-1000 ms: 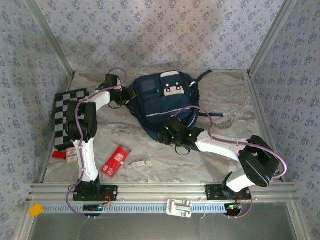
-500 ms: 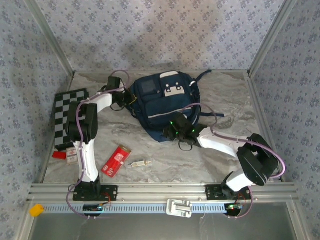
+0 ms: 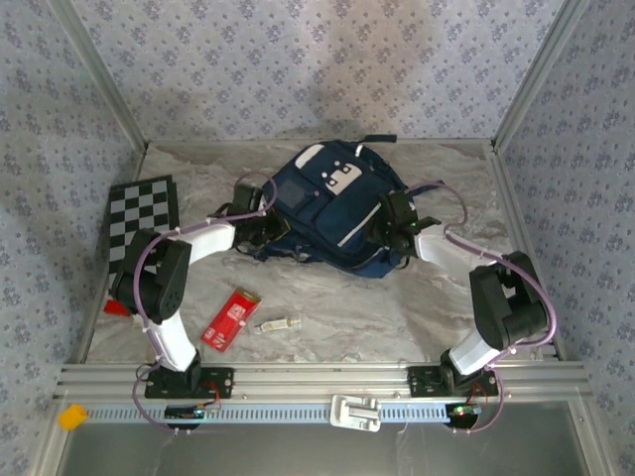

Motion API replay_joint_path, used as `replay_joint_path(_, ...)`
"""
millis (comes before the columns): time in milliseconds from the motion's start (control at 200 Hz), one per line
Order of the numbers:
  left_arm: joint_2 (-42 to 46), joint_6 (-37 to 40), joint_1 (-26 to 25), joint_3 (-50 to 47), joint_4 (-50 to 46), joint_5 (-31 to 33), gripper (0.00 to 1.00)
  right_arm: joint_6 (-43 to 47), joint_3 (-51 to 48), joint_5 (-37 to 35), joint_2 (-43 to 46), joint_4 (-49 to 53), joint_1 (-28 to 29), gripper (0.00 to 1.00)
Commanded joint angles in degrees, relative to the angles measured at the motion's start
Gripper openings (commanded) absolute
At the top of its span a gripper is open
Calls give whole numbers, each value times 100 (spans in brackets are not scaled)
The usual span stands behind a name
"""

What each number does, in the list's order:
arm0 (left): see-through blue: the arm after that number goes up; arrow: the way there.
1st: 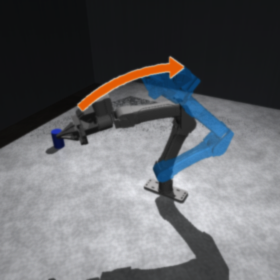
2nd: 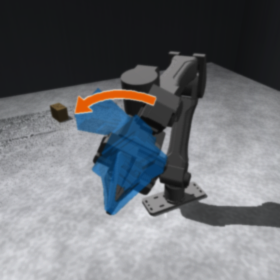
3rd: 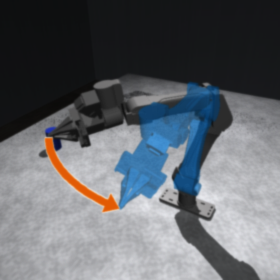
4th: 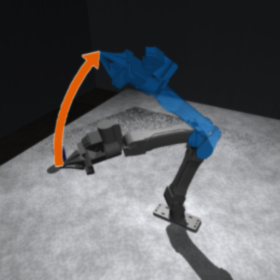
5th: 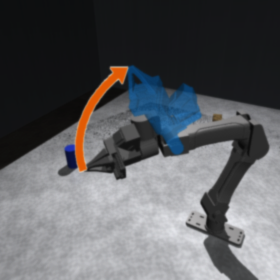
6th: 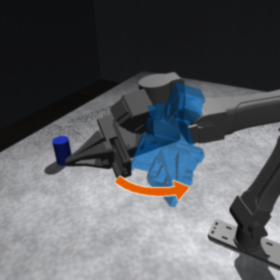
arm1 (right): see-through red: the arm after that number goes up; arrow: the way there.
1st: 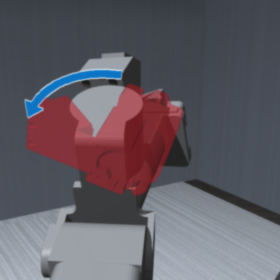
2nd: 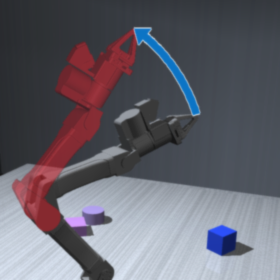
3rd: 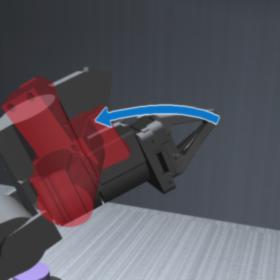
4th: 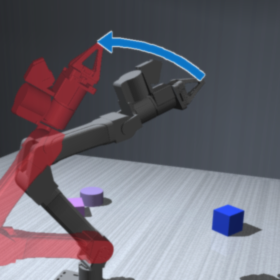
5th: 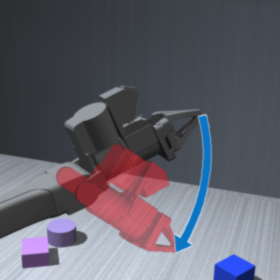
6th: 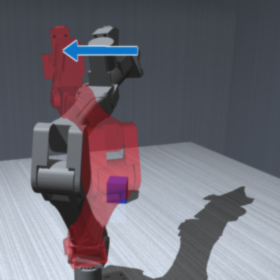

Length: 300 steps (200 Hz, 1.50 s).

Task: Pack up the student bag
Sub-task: Rotate the student bag at the center of the table, then zip the student bag at the center of the table.

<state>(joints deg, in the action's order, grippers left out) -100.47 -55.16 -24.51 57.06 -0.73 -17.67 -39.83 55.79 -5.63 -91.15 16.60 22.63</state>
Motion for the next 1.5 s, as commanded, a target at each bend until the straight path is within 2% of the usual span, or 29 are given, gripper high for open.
replay_joint_path(0, 469, -772, -506, -182, 304, -53, 0, 329, 540, -161, -210, 206, -157, 68)
replay_joint_path(115, 499, -909, -836, -171, 272, 296, 0, 537, 606, -143, -7, 465, -100, 69)
replay_joint_path(270, 401, -1150, -870, -269, 439, 313, 0, 642, 425, -421, 571, 1001, 355, 70)
replay_joint_path(440, 452, -1212, -957, -301, 526, 373, 0, 597, 425, -848, 979, 1666, 1232, 70)
replay_joint_path(530, 448, -1312, -983, -317, 562, 383, 0, 268, 489, -1039, 1036, 1976, 1803, 68)
replay_joint_path(660, 509, -1462, -1091, -371, 706, 455, 0, -239, 436, -1072, 890, 1645, 2674, 65)
replay_joint_path(755, 524, -1498, -1169, -338, 723, 460, 0, -512, 345, -1082, 605, 1218, 3028, 60)
replay_joint_path(984, 660, -1619, -1308, -419, 814, 458, 0, -825, 380, -1241, -303, 154, 3370, 45)
replay_joint_path(1169, 781, -1561, -1350, -400, 707, 455, 0, -1085, 676, -1911, -834, 216, 3449, 36)
replay_joint_path(1339, 800, -1571, -1359, -421, 719, 449, 0, -1386, 768, -2639, -950, 499, 3474, 36)
replay_joint_path(1494, 828, -1611, -1372, -459, 776, 450, 0, -1259, 910, -2804, -1004, 546, 3423, 39)
